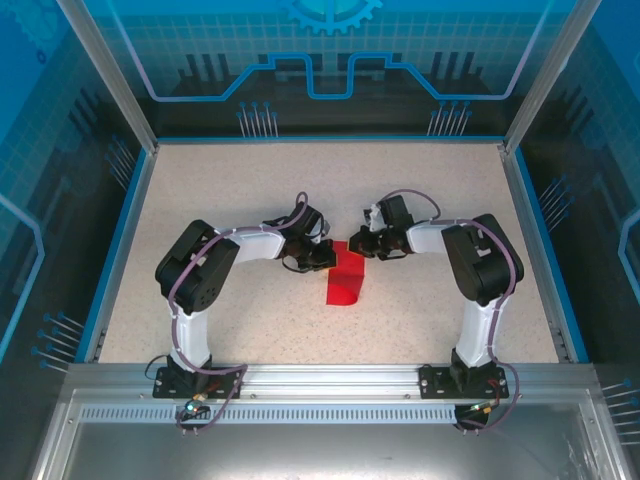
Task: Fold a paper plane with a square sheet of paper (pick it up from the middle)
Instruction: Fold the square sheet of paper in half at the center of the table.
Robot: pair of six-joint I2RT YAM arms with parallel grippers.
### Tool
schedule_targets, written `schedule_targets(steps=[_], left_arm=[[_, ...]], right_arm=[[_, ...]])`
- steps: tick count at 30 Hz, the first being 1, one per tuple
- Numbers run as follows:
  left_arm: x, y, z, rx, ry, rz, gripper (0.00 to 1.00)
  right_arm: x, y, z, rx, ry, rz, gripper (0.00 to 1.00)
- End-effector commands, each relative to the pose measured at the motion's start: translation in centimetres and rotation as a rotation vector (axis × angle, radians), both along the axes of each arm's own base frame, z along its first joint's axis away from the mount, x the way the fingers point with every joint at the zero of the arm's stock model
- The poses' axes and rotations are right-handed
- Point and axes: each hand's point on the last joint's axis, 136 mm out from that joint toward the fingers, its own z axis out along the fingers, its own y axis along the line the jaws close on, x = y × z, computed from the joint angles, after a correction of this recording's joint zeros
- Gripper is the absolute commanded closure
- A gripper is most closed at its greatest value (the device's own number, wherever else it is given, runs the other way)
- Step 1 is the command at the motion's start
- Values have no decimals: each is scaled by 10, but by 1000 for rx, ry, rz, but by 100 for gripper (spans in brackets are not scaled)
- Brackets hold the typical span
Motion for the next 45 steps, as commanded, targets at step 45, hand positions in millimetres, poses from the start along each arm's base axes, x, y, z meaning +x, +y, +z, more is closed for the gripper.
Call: schedule_targets(steps=[45], left_arm=[[-38, 64, -66, 296, 170, 123, 100]], right_arm=[[-176, -18, -26, -70, 232, 118, 96]])
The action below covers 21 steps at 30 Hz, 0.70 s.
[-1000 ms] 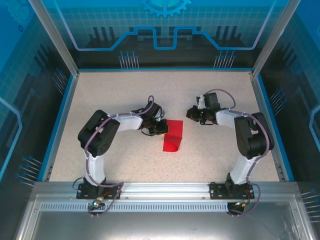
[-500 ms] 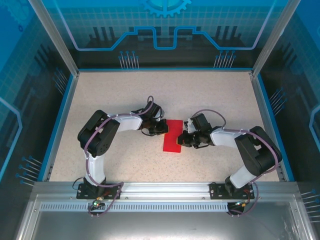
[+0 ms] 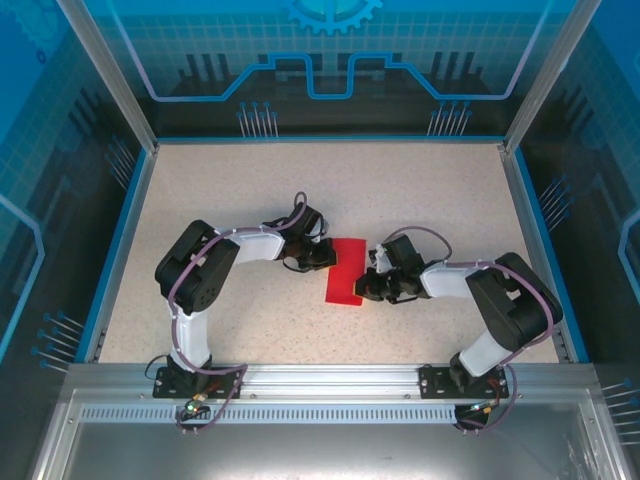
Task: Fold a paper plane with a square sheet of paper (pick it up from the middle)
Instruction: Fold the square sheet of paper in half at the center of the table.
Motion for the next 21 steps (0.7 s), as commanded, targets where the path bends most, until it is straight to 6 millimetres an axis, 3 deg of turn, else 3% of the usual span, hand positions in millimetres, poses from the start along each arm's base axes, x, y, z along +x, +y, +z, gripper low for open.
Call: schedule_targets(steps=[1, 5, 9, 17, 21], left_arm=[[-42, 66, -67, 307, 188, 90, 100], [-43, 70, -70, 329, 196, 107, 100], [-43, 70, -70, 330, 196, 110, 100], [-41, 67, -65, 314, 183, 97, 100], [-40, 64, -64, 305, 181, 90, 100]], right_arm=[[-48, -17, -24, -66, 143, 64, 96], [-66, -24, -24, -81, 180, 111, 96], [-63, -24, -7, -72, 142, 132, 96], [-3, -6, 56, -24, -118, 101, 96], [27, 2, 70, -17, -207, 91, 96]])
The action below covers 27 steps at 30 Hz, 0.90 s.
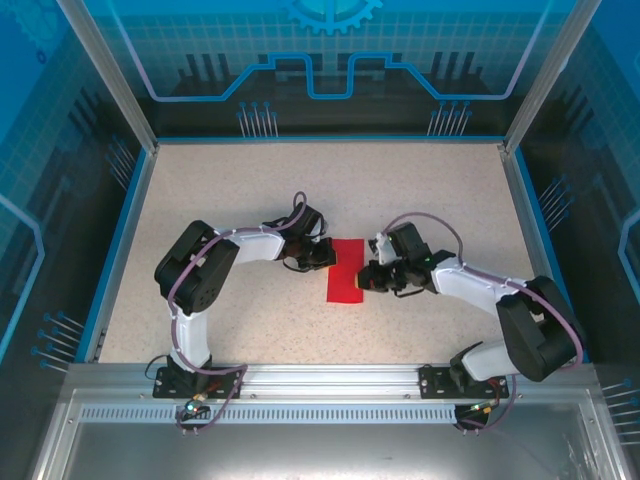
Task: Fold a paper plane with a square sheet of paper (pick it up from the middle)
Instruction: Fold the square sheet of paper in half at the center of the table.
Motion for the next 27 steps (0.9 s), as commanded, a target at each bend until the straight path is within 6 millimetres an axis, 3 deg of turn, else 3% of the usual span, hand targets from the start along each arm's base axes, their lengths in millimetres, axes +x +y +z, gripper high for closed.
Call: schedule_targets(steps=[1, 6, 11, 19, 27], left_arm=[[-41, 63, -63, 292, 183, 75, 100], [-39, 63, -62, 298, 179, 74, 100], [-37, 61, -60, 289, 175, 75, 100], [-44, 68, -66, 320, 198, 84, 100], [-46, 72, -69, 329, 205, 99, 100]], right_arm=[[24, 4, 9, 4, -67, 1, 95], [42, 15, -8, -8, -35, 2, 95], [41, 22, -39, -29, 42, 6, 95], [6, 12, -74, -51, 154, 34, 96], [-49, -9, -78, -43, 274, 75, 96]])
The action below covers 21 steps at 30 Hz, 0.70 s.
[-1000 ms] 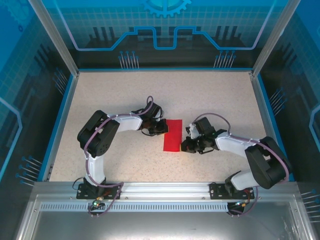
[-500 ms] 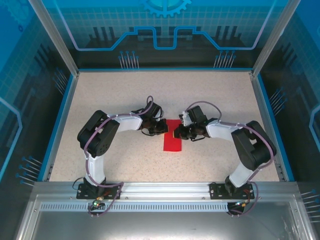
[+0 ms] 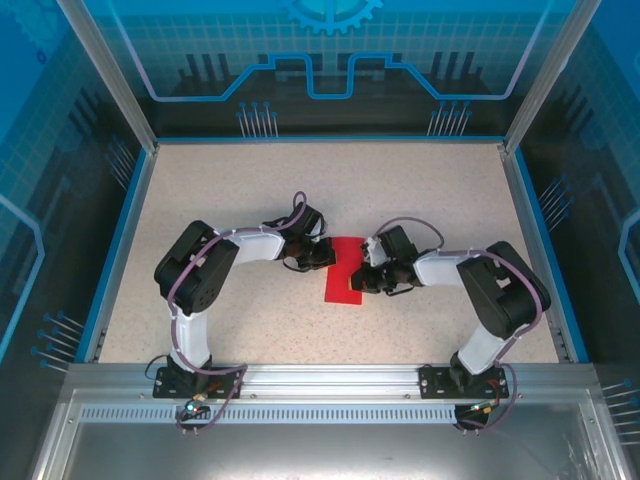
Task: Fold a paper plane with a square sheet of paper (pick it up from the middle)
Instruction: Fold the square sheet of paper in half at the center of the table.
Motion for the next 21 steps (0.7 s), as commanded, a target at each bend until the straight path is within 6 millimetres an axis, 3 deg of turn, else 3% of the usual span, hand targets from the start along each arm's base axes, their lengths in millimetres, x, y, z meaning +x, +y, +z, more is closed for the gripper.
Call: schedule_targets(steps=[1, 6, 8, 11, 13, 15, 17, 21], left_arm=[[-47, 70, -69, 315, 206, 95, 100], [-47, 69, -69, 309, 204, 94, 100], [-44, 66, -66, 297, 190, 83, 100], [-37, 55, -55, 253, 145, 33, 100], [-30, 45, -39, 209, 96, -5, 100], [-23, 36, -20, 166, 51, -30, 97], [-16, 27, -1, 126, 14, -45, 93], [-6, 20, 29, 73, -27, -19, 87]], right_arm=[[-55, -18, -17, -43, 184, 38, 96], [-79, -33, -13, -77, 201, 46, 96], [-74, -37, -3, -88, 158, 42, 96], [-44, -33, 39, -58, 5, 0, 96], [-24, -30, 74, -40, -125, -20, 94], [-6, -32, 95, -62, -214, -42, 92], [11, -34, 102, -101, -258, -63, 90], [48, -26, 87, -163, -236, -88, 94]])
